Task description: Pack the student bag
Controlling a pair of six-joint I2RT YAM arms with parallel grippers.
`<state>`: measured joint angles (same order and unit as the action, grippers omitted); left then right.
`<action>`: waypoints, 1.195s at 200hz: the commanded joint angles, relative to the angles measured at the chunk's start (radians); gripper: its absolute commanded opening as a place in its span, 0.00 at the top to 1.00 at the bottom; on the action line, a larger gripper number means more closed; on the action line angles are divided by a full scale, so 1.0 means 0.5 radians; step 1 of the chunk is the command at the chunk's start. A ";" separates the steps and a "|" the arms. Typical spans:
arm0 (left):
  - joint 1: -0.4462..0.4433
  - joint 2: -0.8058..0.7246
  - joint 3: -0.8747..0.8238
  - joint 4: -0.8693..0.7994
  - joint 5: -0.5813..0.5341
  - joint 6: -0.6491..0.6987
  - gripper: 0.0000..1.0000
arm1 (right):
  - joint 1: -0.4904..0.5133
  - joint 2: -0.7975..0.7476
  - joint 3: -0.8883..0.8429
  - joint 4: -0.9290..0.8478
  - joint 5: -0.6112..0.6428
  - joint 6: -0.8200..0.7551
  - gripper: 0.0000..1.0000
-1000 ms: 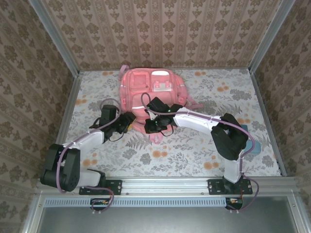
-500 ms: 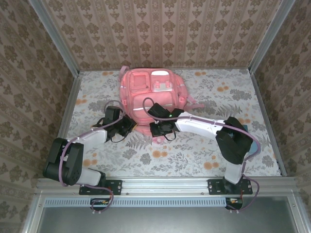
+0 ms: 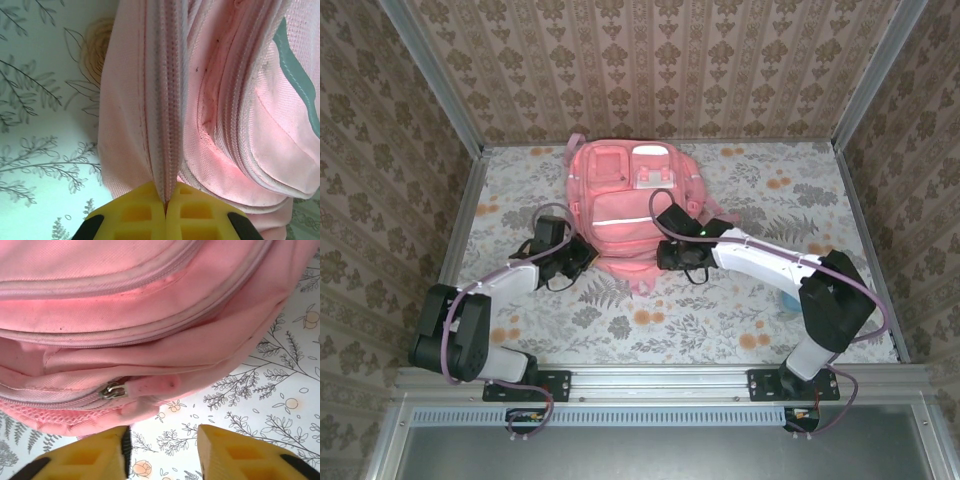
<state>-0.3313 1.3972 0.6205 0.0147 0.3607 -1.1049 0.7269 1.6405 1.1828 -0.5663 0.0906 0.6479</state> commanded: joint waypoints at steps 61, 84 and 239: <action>0.021 0.025 0.082 -0.052 -0.034 0.079 0.97 | -0.003 0.164 0.207 -0.181 -0.154 -0.529 0.47; 0.021 0.020 0.092 -0.066 -0.028 0.087 0.97 | -0.068 0.203 0.217 -0.116 -0.261 -0.429 0.39; 0.052 0.062 0.100 -0.094 -0.023 0.103 0.97 | -0.269 0.272 0.020 0.400 -1.003 -0.446 0.47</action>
<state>-0.3103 1.4147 0.6422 -0.0227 0.3496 -1.0763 0.5903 1.7939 1.2083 -0.4240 -0.3676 0.4259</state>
